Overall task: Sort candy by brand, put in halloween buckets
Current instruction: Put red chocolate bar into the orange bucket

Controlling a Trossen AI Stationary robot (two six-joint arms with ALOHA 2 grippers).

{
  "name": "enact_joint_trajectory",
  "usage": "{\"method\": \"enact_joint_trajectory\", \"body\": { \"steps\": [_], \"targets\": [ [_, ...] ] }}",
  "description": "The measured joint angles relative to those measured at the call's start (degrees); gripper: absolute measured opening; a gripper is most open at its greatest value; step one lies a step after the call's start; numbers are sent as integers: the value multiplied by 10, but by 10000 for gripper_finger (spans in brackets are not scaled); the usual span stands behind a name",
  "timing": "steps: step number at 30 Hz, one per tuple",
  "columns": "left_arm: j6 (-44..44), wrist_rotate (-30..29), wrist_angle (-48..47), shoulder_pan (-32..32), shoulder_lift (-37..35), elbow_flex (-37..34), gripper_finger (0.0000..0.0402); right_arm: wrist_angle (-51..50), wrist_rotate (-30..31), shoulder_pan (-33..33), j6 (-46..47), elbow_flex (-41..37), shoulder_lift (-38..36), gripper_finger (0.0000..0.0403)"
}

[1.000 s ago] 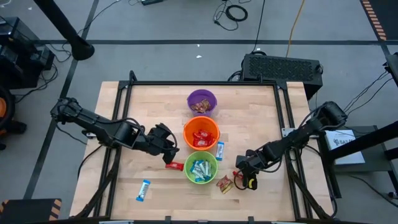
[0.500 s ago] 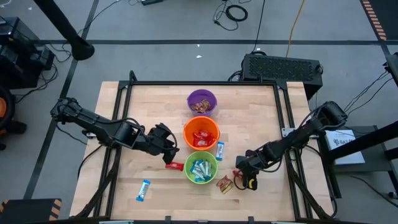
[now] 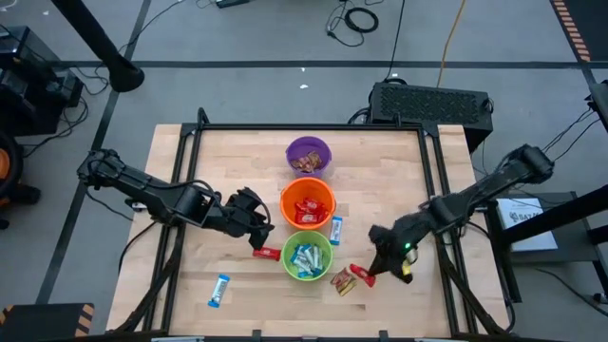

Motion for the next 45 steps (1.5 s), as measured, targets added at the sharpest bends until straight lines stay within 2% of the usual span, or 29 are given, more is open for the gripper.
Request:
{"method": "enact_joint_trajectory", "body": {
  "steps": [6,11,15,20,31,35,39,41,45],
  "targets": [
    [2,-3,15,0,0,0,208,240,78,-33,-5,0,-70,0],
    [22,-15,58,0,0,0,208,482,100,-67,-73,0,-67,0],
    [31,-20,84,0,0,0,208,658,63,-93,-97,0,-44,0],
    [32,-26,94,0,0,0,208,818,-9,-112,-89,0,-7,0],
    [30,-27,112,0,0,0,208,914,-32,-117,-65,0,50,0],
    [30,-27,125,0,0,0,208,916,-32,-117,-85,0,50,0],
    [30,-27,129,0,0,0,208,916,-25,-125,-66,0,50,0],
    [30,-27,132,0,0,0,208,916,4,-129,-48,0,50,0],
    [31,-27,131,0,0,0,208,930,106,-134,26,0,49,0]
  ]
}}
